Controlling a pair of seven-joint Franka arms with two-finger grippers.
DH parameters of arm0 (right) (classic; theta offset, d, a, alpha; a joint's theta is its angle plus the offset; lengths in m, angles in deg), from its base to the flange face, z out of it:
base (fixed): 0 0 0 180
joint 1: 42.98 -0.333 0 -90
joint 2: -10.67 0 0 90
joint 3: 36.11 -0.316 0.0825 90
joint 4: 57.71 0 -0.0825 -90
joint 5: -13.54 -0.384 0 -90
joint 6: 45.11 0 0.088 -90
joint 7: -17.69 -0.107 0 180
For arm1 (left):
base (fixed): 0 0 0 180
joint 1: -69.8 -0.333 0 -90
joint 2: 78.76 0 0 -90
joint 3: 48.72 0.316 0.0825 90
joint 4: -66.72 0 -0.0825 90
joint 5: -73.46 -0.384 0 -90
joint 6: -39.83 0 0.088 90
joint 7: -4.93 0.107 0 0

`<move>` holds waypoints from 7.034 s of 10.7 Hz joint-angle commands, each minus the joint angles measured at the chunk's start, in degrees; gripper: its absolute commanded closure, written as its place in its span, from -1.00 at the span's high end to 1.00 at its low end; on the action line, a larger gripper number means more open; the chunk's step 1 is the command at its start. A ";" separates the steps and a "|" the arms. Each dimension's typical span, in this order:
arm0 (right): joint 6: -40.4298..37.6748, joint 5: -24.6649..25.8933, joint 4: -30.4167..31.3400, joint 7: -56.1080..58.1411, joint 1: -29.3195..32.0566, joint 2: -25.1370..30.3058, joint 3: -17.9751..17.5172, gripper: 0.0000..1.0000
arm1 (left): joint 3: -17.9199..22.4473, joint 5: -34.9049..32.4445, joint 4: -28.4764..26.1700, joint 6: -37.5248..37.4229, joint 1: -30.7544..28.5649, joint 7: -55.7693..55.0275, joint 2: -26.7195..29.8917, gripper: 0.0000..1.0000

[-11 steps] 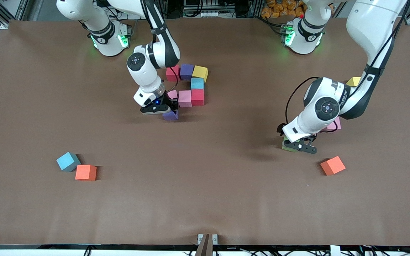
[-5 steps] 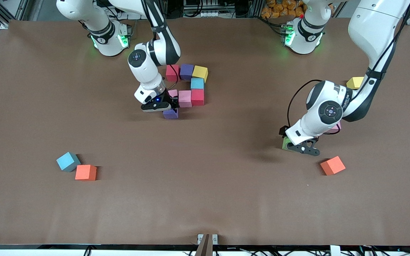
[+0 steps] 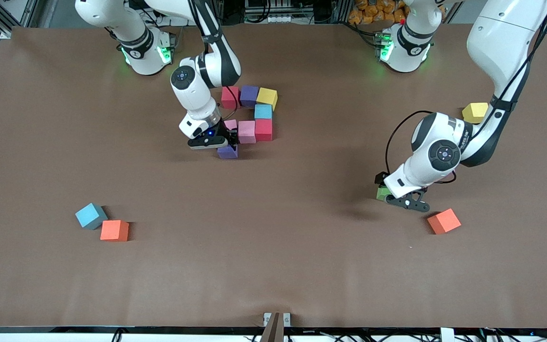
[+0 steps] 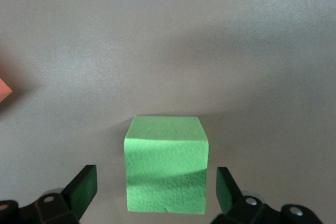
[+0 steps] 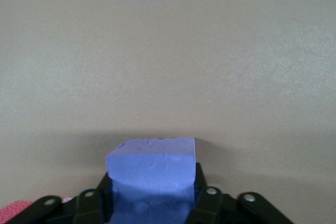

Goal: Form number 2 with 11 blocks
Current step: 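Grasp the green cube with the left gripper while the right gripper holds purple, then release purple and reach the orange cube while the left gripper lifts green, then grasp the orange cube with the right gripper while the left gripper carries green, then set the green cube below purple with the left gripper while right lifts orange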

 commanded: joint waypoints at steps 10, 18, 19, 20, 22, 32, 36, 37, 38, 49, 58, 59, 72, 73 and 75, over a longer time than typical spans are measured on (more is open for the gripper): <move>-3.59 -1.38 1.65 -3.63 4.46 2.64 -2.27 1.00 | -0.28 -1.21 2.19 0.14 -0.07 -0.84 -2.42 0.86; -3.59 -1.73 -0.90 -11.81 4.28 2.55 -2.45 1.00 | 0.15 -1.21 2.28 0.06 -0.07 -0.40 -2.51 0.44; -3.59 -1.73 -0.99 -12.08 4.28 2.55 -2.45 1.00 | 0.16 -1.21 2.28 0.06 0.01 -0.66 -2.51 0.36; -3.68 -1.73 -1.07 -11.99 4.28 2.55 -2.45 1.00 | 0.16 -1.21 2.19 0.06 0.01 -0.84 -2.51 0.25; -3.68 -1.73 -1.51 -11.91 4.37 2.55 -2.36 1.00 | 0.16 -1.21 2.36 -0.03 0.01 -0.76 -2.69 0.00; -9.27 -0.41 -5.54 16.59 16.46 4.39 0.45 1.00 | -1.34 3.08 16.85 -17.60 7.11 -6.02 -2.42 -0.08; -20.52 14.83 -14.15 30.01 30.71 3.43 1.24 1.00 | -0.99 10.13 24.94 -19.37 15.64 -10.41 -5.67 -0.09; -22.38 19.32 -15.82 31.58 33.17 3.43 1.24 1.00 | -0.99 10.21 26.60 -19.54 17.05 -11.90 -6.63 -0.09; -21.88 21.11 -16.02 33.17 34.85 3.34 1.24 1.00 | -0.90 10.21 28.10 -19.63 19.24 -14.53 -7.60 -0.09; -22.05 14.88 -42.45 34.68 61.82 -19.93 -10.60 1.00 | 2.18 11.00 41.12 -4.62 38.77 -35.82 -20.44 -0.11; -22.48 12.68 -50.12 23.62 68.01 -25.67 -16.95 1.00 | 2.09 15.93 41.12 11.83 43.78 -42.24 -25.19 -0.10; -24.84 12.51 -49.86 21.34 67.83 -25.23 -16.95 1.00 | 2.18 16.01 41.12 11.75 43.96 -42.24 -25.36 -0.10; -35.41 17.08 -48.62 22.63 68.09 -22.50 -14.93 0.13 | 6.04 17.95 40.51 10.95 48.79 -39.78 -26.59 -0.06; -35.41 17.08 -48.62 22.90 68.18 -22.50 -14.93 -0.07 | 6.13 17.86 40.51 10.95 49.49 -39.69 -26.59 -0.04; -35.32 17.08 -48.62 22.90 68.18 -22.59 -14.93 -0.10 | 6.13 17.86 40.07 10.95 49.50 -39.78 -26.59 0.04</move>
